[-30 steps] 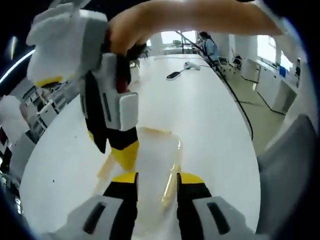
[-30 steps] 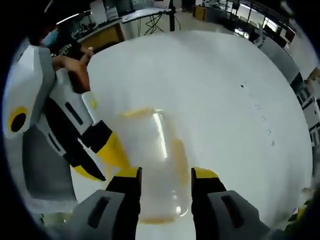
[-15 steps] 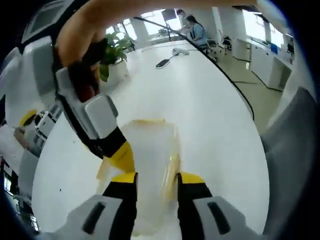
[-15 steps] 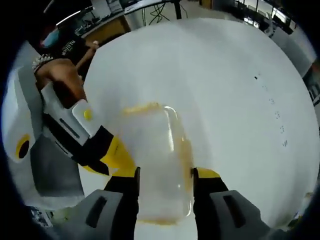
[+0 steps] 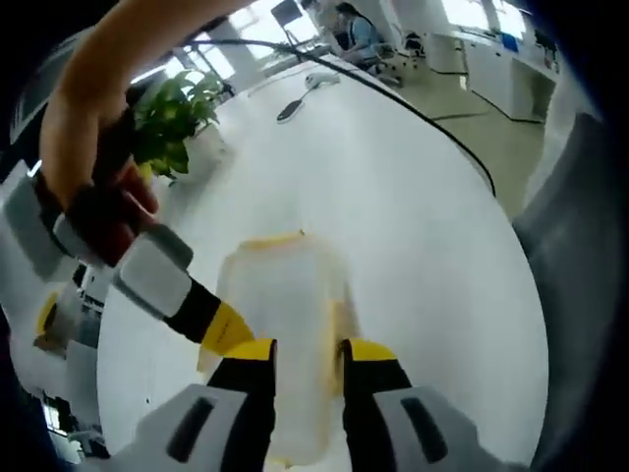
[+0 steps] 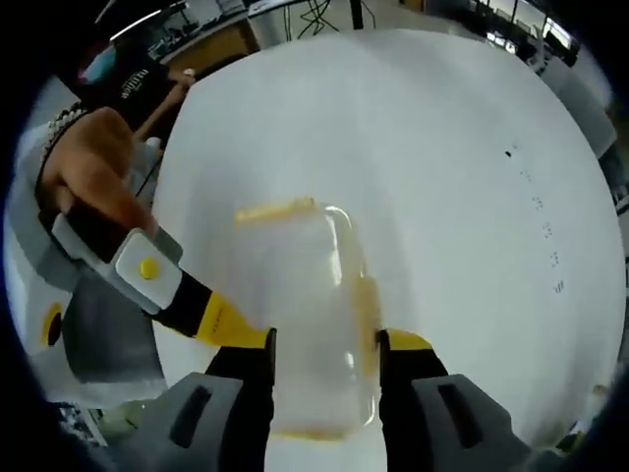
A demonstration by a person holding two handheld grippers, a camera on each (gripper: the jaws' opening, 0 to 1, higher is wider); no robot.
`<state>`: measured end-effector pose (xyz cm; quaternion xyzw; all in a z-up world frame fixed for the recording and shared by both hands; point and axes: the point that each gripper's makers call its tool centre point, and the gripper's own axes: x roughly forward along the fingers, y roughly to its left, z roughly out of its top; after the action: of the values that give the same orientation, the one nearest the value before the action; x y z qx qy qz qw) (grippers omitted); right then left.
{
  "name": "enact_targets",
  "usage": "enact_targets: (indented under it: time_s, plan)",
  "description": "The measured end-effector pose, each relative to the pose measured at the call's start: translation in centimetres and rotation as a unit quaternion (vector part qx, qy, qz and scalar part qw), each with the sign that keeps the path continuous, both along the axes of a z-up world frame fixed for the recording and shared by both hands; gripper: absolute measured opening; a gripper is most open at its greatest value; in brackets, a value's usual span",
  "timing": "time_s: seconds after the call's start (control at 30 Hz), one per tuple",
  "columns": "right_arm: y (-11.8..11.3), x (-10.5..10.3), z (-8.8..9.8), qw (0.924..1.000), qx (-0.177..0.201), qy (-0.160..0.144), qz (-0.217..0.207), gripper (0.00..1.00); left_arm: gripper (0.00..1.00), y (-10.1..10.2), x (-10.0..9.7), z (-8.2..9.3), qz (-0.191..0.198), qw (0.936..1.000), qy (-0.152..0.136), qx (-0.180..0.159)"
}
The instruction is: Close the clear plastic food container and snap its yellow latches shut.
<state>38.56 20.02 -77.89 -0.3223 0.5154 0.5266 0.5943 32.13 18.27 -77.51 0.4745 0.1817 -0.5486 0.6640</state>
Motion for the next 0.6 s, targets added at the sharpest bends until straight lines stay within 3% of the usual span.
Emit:
enact_targets:
  time_s: [0.6]
  plan:
    - [0.47, 1.12, -0.28, 1.0000, -0.003, -0.001, 0.003, 0.39, 0.19, 0.29, -0.05, -0.22, -0.003, 0.9996, -0.027, 0.002]
